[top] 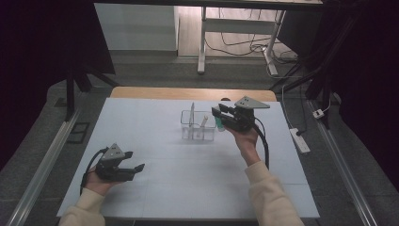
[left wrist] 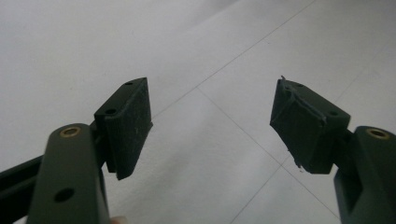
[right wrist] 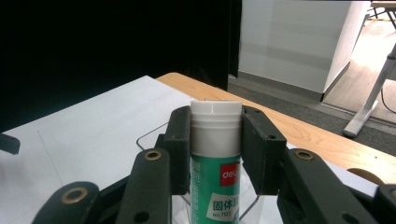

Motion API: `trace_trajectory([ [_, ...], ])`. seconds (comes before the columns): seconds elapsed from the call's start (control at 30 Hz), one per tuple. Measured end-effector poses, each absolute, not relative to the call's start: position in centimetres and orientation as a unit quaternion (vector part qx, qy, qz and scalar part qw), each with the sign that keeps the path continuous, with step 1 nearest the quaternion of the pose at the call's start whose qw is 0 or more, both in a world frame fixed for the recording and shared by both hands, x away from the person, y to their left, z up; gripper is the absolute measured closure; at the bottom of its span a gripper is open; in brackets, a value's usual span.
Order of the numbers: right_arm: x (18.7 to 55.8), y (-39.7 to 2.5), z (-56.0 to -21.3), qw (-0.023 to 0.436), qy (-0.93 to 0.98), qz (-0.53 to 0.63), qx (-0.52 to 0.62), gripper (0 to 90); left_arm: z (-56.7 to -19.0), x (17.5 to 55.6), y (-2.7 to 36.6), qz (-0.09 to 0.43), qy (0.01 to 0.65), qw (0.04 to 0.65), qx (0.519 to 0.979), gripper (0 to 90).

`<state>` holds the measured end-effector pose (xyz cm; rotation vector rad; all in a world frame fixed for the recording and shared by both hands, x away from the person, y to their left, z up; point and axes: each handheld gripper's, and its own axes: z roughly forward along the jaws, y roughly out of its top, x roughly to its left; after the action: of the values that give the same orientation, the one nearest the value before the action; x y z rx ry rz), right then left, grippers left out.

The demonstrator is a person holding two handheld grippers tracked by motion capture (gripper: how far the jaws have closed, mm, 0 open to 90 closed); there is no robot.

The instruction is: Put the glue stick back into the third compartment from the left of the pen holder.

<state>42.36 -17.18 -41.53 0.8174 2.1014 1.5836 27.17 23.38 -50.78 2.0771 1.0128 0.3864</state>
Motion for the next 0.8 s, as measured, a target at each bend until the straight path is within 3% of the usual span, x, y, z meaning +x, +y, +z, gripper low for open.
trace_trajectory([
  [0.8, 44.9, -14.7, -41.7, 0.201, 0.738, 0.569, 0.302, 64.4, -50.8, 27.2, 23.4, 0.152, 0.398, 0.389, 0.817, 29.2],
])
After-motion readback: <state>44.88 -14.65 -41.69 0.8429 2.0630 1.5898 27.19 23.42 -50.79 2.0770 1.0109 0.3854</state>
